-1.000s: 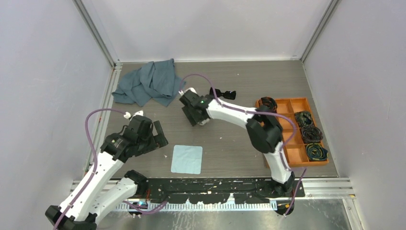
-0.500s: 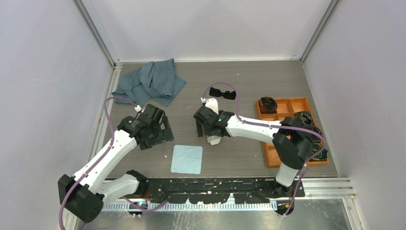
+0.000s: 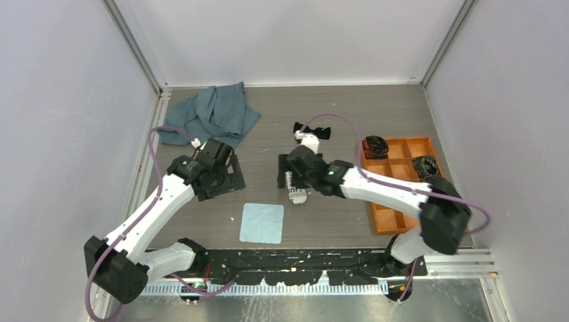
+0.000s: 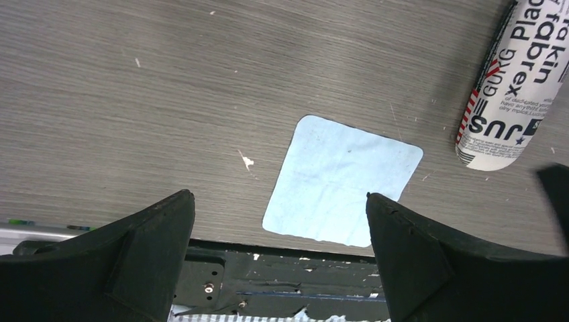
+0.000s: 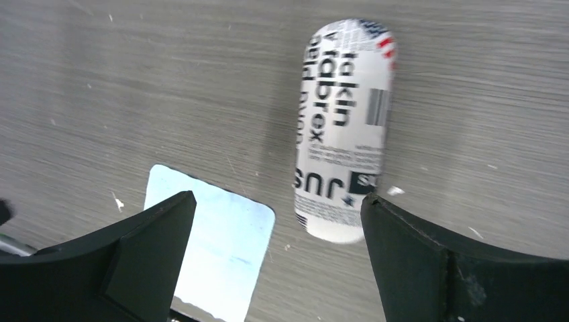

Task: Organize the sunglasses
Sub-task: Pick up the sunglasses case from the center of the board.

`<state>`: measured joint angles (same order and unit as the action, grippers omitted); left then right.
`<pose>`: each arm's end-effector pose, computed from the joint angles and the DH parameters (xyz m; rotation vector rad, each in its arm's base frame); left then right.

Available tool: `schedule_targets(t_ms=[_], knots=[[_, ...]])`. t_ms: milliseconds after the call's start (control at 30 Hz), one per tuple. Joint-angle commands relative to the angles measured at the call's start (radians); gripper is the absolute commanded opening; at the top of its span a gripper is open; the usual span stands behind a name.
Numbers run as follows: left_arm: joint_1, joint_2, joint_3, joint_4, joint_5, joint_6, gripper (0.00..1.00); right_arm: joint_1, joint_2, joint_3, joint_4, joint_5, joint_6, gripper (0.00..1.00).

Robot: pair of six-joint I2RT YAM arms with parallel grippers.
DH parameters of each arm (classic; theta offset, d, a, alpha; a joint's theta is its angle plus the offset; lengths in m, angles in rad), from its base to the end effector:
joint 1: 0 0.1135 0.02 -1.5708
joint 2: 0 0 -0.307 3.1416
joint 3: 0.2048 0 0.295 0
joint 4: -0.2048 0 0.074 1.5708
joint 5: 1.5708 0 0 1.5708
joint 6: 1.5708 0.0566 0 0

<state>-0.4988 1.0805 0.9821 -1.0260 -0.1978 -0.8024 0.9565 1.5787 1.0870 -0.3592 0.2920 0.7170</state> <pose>0.2026 -0.0977 0.2989 -0.4623 2.6251 -0.1560 0.2380 0.3092 0.2406 -0.1559 2.4152 0.4372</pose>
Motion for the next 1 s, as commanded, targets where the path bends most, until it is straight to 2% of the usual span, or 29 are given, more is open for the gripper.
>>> schedule_targets(t_ms=[0, 100, 200, 333, 467, 667, 967], knots=[[-0.028, 0.12, 0.094, 0.021, 0.043, 0.051, 1.0, -0.072, -0.218, -0.105, -0.033, 0.106, 0.056, 1.0], [-0.118, 0.24, 0.173, -0.006, 0.012, 0.03, 1.0, -0.172, -0.332, -0.195, -0.086, 0.09, 0.078, 1.0], [-0.222, 0.331, 0.22, 0.064, 0.005, -0.022, 1.0, -0.26, -0.433, -0.253, -0.138, 0.097, 0.071, 1.0], [-0.304, 0.472, 0.306, 0.124, -0.001, -0.067, 1.0, -0.288, -0.522, -0.266, -0.209, 0.128, 0.055, 1.0], [-0.338, 0.616, 0.433, 0.122, -0.003, -0.091, 1.0, -0.288, -0.557, -0.27, -0.244, 0.142, 0.067, 1.0], [-0.345, 0.771, 0.511, 0.183, 0.029, -0.1, 0.99, -0.288, -0.586, -0.286, -0.253, 0.136, 0.073, 0.99], [-0.353, 0.88, 0.534, 0.268, 0.059, -0.121, 0.95, -0.289, -0.588, -0.284, -0.265, 0.126, 0.057, 1.0]])
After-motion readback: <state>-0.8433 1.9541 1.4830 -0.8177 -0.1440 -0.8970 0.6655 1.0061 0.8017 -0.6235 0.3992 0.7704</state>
